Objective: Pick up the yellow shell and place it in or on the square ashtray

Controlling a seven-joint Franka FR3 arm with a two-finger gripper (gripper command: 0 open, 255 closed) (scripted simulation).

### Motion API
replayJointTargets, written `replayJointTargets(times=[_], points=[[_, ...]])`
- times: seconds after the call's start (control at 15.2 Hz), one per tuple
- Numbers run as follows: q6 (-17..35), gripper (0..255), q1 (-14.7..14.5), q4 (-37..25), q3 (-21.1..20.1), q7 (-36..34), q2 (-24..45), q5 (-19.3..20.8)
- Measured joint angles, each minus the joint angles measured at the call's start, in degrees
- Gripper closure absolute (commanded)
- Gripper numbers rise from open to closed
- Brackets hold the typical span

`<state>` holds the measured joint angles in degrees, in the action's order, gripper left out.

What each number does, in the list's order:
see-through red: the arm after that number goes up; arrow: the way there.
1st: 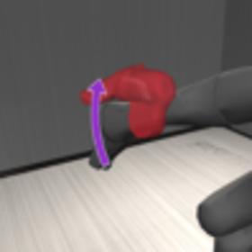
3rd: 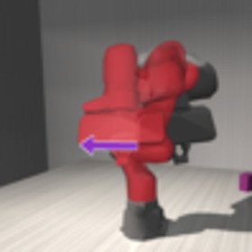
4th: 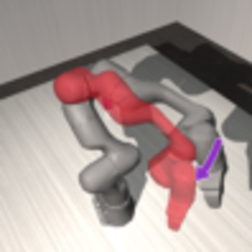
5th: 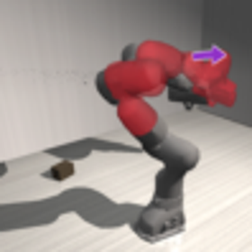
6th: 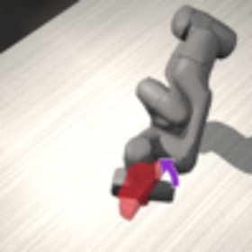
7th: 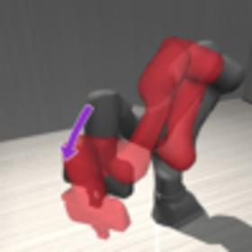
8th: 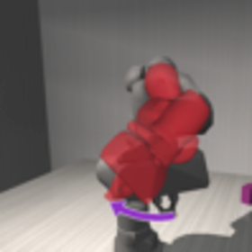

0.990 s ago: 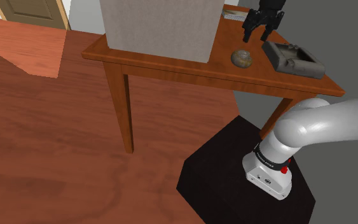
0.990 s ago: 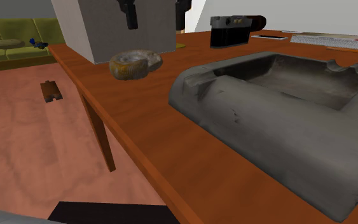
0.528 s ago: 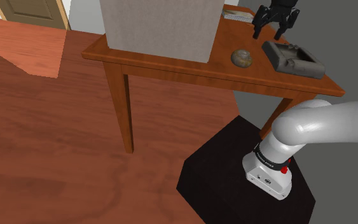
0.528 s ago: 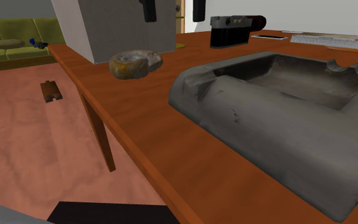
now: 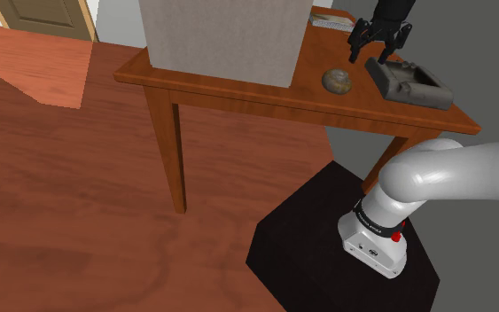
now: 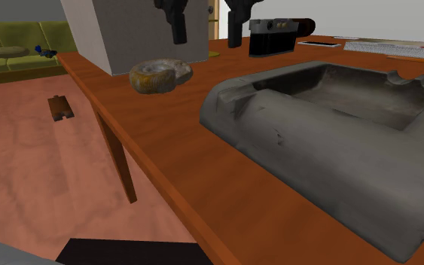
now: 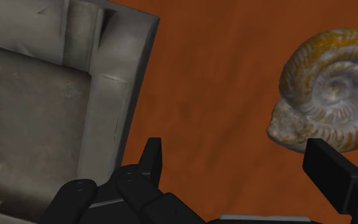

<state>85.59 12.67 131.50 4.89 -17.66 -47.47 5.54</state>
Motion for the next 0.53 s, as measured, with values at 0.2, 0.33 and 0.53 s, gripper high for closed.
replayJointTargets(times=[0.2, 0.33, 0.53], points=[[0.0, 0, 0.0, 0.0, 0.0, 0.0, 0.0, 0.0], [0.0, 255, 0.0, 0.0, 0.0, 0.0, 0.0, 0.0], [0.0, 255, 0.0, 0.0, 0.0, 0.0, 0.0, 0.0]])
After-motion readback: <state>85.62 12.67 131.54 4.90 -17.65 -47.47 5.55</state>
